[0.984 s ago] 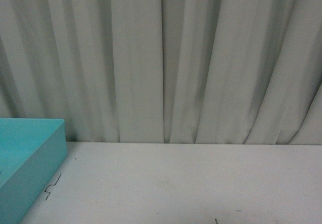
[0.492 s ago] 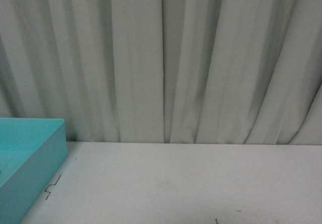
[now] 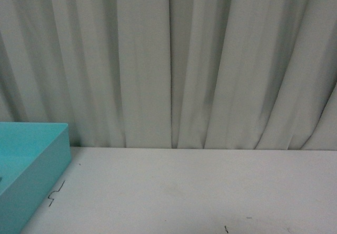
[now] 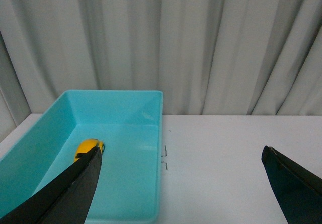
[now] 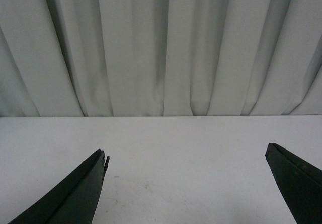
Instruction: Wind up and store yellow beetle toy
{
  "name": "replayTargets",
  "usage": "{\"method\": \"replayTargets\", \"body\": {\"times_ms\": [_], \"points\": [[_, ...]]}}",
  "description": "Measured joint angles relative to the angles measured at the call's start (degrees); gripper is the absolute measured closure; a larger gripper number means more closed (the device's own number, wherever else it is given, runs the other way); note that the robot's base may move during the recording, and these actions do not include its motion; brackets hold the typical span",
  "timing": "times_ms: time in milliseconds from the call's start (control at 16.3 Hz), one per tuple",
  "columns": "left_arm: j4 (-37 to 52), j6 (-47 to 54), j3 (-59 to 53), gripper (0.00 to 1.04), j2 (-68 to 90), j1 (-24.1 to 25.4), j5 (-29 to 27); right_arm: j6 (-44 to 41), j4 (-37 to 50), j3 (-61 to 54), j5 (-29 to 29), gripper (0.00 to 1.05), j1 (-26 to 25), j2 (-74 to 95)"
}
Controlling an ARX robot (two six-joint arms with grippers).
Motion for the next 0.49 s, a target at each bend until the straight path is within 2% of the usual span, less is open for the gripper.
{"method": "replayTargets", "body": {"times_ms": [492], "points": [[0.0,0.0,0.0,0.07,0.0,0.0,0.0,0.0,0.0,0.0,0.0,0.07,0.0,0.0]]}}
